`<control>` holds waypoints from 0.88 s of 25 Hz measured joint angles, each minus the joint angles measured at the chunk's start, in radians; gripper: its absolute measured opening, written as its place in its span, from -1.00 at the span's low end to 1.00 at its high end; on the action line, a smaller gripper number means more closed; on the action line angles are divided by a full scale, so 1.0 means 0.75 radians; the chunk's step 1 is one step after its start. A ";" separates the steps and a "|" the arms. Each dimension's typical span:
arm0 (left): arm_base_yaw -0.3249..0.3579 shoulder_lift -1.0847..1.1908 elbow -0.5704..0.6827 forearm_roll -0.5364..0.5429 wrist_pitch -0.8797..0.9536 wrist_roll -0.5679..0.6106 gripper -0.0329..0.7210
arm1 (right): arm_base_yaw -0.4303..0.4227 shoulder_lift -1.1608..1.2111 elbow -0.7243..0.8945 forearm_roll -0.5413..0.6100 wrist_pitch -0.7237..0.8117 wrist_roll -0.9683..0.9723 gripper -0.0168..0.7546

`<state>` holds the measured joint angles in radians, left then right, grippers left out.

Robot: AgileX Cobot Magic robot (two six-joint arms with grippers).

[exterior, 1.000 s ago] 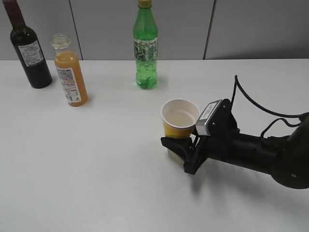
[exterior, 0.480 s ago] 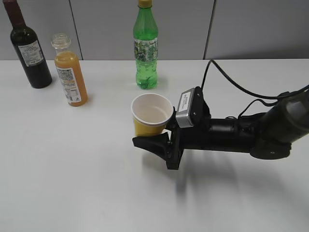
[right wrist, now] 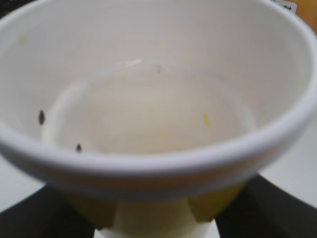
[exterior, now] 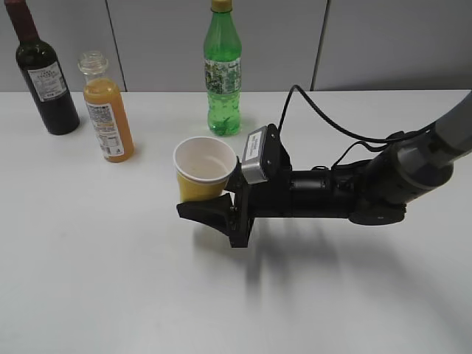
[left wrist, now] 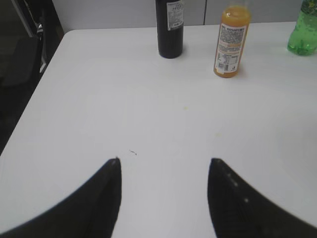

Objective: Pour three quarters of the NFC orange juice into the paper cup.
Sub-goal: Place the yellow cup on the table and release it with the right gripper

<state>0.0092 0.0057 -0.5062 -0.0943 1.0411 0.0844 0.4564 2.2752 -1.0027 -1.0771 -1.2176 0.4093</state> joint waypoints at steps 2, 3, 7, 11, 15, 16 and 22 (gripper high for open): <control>0.000 0.000 0.000 0.000 0.000 0.000 0.21 | 0.000 0.025 -0.027 -0.001 0.000 0.027 0.20; 0.000 0.000 0.000 0.000 0.000 0.000 0.21 | 0.000 0.040 -0.037 -0.007 0.000 0.036 0.20; 0.000 0.000 0.000 0.000 0.000 0.000 0.21 | 0.000 0.075 -0.065 -0.075 0.022 0.044 0.20; 0.000 0.000 0.000 0.000 0.000 0.000 0.21 | 0.000 0.076 -0.073 -0.128 0.056 0.047 0.20; 0.000 0.000 0.000 0.000 0.000 0.000 0.21 | 0.000 0.101 -0.074 -0.141 0.071 0.048 0.20; 0.000 0.000 0.000 0.000 0.000 0.000 0.21 | 0.000 0.108 -0.074 -0.145 0.078 0.048 0.20; 0.000 0.000 0.000 0.000 0.000 0.000 0.21 | 0.000 0.115 -0.087 -0.179 0.143 0.050 0.20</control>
<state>0.0092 0.0057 -0.5062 -0.0943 1.0411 0.0844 0.4564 2.3617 -1.0681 -1.2113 -1.1107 0.4468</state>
